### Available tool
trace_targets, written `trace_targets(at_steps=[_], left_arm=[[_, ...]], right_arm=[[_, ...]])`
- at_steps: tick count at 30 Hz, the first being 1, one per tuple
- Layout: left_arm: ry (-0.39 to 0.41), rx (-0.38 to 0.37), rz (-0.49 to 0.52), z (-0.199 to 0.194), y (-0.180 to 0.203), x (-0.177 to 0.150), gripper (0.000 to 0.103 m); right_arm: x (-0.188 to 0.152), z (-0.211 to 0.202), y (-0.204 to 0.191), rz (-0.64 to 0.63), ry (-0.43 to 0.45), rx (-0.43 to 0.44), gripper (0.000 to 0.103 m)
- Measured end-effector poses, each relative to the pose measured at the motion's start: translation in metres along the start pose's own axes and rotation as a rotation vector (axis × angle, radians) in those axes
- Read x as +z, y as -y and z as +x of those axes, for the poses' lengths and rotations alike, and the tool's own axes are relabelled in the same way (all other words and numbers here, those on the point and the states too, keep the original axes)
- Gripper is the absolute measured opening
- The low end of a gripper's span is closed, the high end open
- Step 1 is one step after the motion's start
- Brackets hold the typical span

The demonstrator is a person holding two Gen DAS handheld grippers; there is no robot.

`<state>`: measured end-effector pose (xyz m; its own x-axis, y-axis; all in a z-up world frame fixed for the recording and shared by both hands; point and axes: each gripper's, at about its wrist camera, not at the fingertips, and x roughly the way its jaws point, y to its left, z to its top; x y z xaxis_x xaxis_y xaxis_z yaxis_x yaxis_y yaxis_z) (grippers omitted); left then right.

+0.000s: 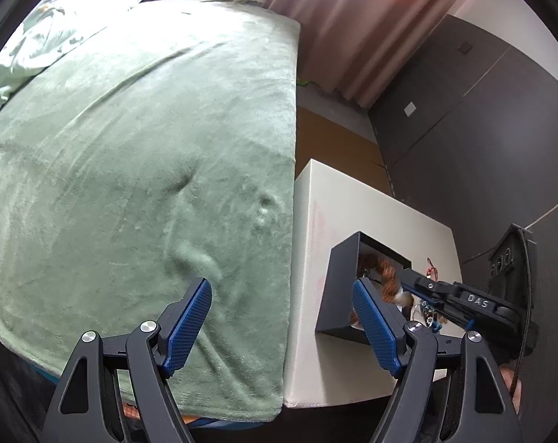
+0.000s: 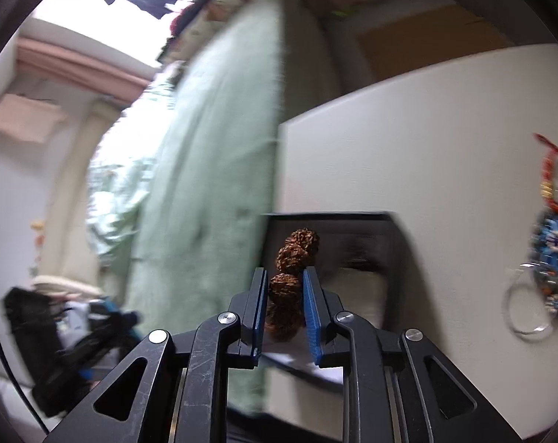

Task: Organize jewelry
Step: 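Lower the brown bead bracelet into the black box and open the right tool, then close the left tool on the silver hoop beside the blue charm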

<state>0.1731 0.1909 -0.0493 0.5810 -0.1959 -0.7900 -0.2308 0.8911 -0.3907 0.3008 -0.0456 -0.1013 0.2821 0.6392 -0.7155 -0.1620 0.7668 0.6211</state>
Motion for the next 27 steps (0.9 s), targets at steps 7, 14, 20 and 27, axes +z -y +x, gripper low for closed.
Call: trace_targets(at_steps=[7, 14, 20, 27], left_arm=[[-0.02, -0.022, 0.032, 0.013, 0.02, -0.002, 0.079], [-0.019, -0.046, 0.117, 0.023, 0.06, -0.006, 0.079], [-0.045, -0.084, 0.177, 0.036, 0.098, -0.012, 0.079], [-0.077, -0.13, 0.26, 0.051, 0.148, -0.024, 0.079]], right_arm=[[-0.003, -0.049, 0.015, -0.004, 0.096, -0.019, 0.059], [-0.01, -0.096, 0.059, 0.055, 0.151, -0.066, 0.061], [-0.016, -0.123, 0.087, 0.097, 0.195, -0.099, 0.077], [-0.027, -0.147, 0.119, 0.141, 0.224, -0.117, 0.094]])
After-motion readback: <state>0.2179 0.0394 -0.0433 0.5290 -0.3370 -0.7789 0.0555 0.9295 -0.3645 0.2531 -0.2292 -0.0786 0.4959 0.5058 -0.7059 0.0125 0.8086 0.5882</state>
